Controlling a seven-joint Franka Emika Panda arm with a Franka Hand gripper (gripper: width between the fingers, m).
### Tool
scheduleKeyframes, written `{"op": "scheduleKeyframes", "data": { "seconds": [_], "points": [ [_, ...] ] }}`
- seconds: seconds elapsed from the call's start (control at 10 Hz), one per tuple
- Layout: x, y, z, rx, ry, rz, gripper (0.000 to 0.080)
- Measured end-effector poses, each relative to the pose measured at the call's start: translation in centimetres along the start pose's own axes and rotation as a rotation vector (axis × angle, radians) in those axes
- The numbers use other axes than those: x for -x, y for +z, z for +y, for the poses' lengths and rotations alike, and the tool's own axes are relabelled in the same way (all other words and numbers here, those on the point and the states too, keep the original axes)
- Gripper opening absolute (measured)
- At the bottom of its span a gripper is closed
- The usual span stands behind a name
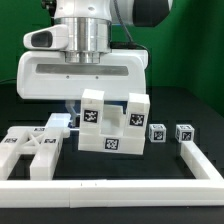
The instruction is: Assemble chair
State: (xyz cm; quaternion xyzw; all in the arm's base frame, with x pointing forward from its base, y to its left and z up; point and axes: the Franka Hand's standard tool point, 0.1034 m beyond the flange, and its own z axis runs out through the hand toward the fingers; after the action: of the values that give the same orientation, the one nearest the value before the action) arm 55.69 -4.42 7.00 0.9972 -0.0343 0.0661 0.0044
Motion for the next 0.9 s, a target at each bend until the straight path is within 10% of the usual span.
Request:
{"op": "scheduleKeyframes", "data": {
  "seconds": [0.4, 0.8, 0.9],
  "points": [
    [2.3, -0.6, -0.9, -0.117, 0.106, -0.513, 0.0036],
    [2.4, -1.1, -1.0, -0.108, 0.065, -0.758, 0.0036],
    [2.0, -0.9, -0.7, -0.069, -0.021, -0.797, 0.0036]
  ]
}}
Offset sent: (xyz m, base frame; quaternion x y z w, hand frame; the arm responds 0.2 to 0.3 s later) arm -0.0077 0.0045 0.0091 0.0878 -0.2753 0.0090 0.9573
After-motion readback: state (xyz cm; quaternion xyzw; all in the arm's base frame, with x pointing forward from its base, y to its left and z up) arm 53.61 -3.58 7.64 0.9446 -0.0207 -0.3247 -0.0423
